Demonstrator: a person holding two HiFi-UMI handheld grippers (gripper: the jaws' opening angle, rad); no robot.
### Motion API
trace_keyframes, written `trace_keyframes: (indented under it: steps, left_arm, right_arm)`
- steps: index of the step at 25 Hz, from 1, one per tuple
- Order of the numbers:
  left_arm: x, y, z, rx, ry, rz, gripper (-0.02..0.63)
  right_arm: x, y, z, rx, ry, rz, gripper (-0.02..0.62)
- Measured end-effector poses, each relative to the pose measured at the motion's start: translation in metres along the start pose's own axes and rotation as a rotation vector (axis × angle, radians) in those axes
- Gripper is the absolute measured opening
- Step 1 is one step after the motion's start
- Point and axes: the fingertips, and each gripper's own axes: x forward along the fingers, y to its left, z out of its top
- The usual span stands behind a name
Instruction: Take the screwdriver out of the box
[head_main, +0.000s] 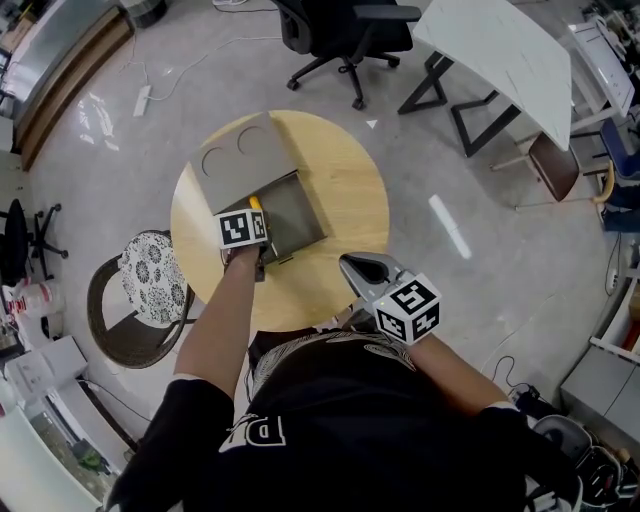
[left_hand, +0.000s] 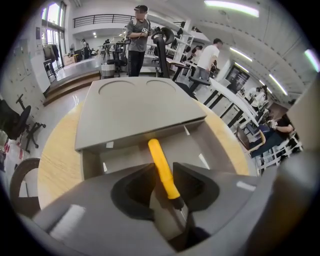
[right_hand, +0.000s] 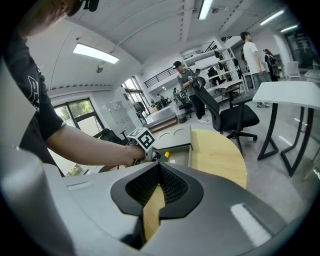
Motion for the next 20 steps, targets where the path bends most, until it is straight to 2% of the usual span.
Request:
trace_keyframes:
  steps: [6,10,15,20]
  left_arm:
    - [0.004,0.001,-0.001,0.007,0.020,0.020,0.170]
    - [0.004,0.002,-0.002,-0.020,0.029,0.019,0.163]
    - [0.001,-0.004,-0.004,-0.027,0.034,-0.006,0.140]
    - [-0.011,-0.020,-0.001,-0.002,-0.001,-0.051,0.138]
  right_arm:
    - [-0.005,-0.004,-0.004,0.016,0.000,-0.015,0.000]
    - [-0.009,-0.006,-0.007,0.023,-0.004,-0.020,0.000]
    - [-0.011,-0.005,-0.006,0.022,-0.007,-0.017,0.000]
    - [-0.012,-0.002,-0.006,0.013,-0.015,-0.008,0.000]
